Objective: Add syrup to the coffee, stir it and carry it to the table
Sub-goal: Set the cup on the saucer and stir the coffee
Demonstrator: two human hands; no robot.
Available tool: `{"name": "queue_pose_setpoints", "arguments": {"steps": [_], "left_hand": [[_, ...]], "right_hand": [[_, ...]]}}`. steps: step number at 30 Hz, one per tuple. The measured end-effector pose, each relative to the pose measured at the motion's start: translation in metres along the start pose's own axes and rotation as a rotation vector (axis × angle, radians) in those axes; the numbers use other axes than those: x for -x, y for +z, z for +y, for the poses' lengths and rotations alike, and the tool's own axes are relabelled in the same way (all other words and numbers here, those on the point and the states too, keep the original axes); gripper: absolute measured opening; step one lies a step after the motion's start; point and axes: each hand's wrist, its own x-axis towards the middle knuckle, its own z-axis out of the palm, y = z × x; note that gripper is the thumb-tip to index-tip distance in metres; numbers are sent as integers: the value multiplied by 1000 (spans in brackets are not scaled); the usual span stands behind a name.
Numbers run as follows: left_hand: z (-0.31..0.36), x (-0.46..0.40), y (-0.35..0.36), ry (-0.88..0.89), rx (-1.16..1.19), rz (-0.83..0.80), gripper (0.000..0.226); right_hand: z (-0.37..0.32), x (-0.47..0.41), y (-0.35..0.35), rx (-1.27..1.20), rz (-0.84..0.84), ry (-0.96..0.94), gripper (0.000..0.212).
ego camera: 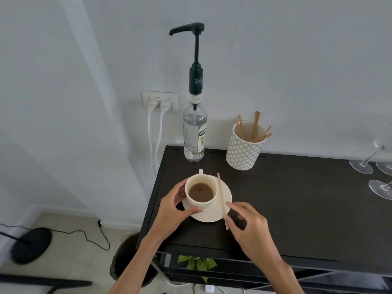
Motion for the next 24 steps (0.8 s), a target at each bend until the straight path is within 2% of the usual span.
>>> {"name": "queue_pose_setpoints", "arguments": {"steps": [4,8,10,15,19,21,24], "left_hand": [[0,2,0,11,1,5,84],[0,2,1,15,-1,2,83],[-1,3,1,13,0,5,83],[-2,2,1,11,12,8,84],[-2,2,1,4,10,15,82],[-2,2,1,2,14,16,81],[-3,2,1,3,26,16,83]], "right_hand": [[8,17,14,205,-59,-64,50],[18,19,24,266,0,-96,44],[17,18,25,204,69,-78,40],[1,6,-7,-114,364,206,30],[-20,-7,-51,-250,556,170,29],[-29,-9,-69,-225,524,80,27],[-40,-10,-86,-30,368,-87,24]]}}
